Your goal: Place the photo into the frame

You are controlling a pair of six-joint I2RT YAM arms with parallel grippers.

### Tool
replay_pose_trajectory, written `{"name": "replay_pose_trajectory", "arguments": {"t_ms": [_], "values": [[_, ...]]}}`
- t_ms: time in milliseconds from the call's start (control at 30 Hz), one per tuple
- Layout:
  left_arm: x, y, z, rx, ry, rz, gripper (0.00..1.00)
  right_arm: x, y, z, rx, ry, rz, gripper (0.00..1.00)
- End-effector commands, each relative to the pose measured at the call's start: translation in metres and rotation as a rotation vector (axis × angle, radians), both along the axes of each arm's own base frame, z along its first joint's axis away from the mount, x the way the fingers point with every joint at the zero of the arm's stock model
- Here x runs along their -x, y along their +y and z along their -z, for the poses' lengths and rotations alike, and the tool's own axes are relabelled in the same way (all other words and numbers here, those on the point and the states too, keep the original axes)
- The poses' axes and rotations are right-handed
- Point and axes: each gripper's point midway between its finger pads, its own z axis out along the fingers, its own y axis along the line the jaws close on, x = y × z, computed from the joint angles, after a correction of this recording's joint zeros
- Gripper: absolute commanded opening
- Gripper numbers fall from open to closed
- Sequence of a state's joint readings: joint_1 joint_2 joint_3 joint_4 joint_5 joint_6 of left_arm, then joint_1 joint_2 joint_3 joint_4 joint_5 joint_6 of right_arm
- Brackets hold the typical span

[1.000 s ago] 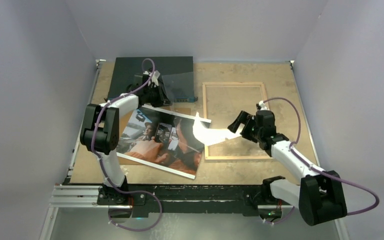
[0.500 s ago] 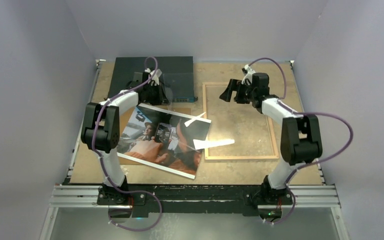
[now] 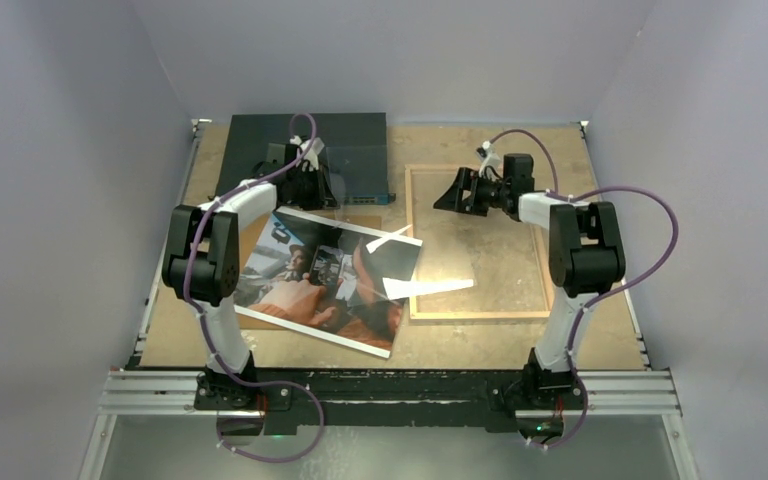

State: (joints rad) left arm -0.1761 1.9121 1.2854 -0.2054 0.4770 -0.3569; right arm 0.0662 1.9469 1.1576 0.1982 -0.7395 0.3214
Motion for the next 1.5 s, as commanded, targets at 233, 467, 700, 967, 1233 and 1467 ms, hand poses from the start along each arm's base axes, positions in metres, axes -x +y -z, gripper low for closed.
{"name": "replay_pose_trajectory", "arguments": {"t_ms": [233,467,700,967,1233,1467], "values": [[-0.01,0.008,-0.015,-0.028,-0.061,-0.009,0.0,0.007,0.022,-0.012,-0.162,-0.02,-0.094,0.79],[-0.012,0.007,-0.018,-0.024,-0.072,-0.009,0.0,0.03,0.039,-0.036,-0.314,-0.012,-0.194,0.6],[-0.014,0.006,-0.024,-0.018,-0.086,-0.005,0.0,0.059,0.06,-0.056,-0.422,-0.032,-0.283,0.63],[-0.012,0.006,-0.032,-0.018,-0.098,-0.002,0.0,0.073,0.071,-0.069,-0.501,-0.001,-0.318,0.38],[-0.012,-0.001,-0.047,0.012,-0.102,0.019,0.15,0.037,0.053,-0.091,-0.279,-0.069,-0.196,0.0],[0.002,0.0,-0.037,-0.082,-0.127,0.132,0.39,0.037,-0.001,-0.116,-0.137,-0.045,-0.056,0.0]]}}
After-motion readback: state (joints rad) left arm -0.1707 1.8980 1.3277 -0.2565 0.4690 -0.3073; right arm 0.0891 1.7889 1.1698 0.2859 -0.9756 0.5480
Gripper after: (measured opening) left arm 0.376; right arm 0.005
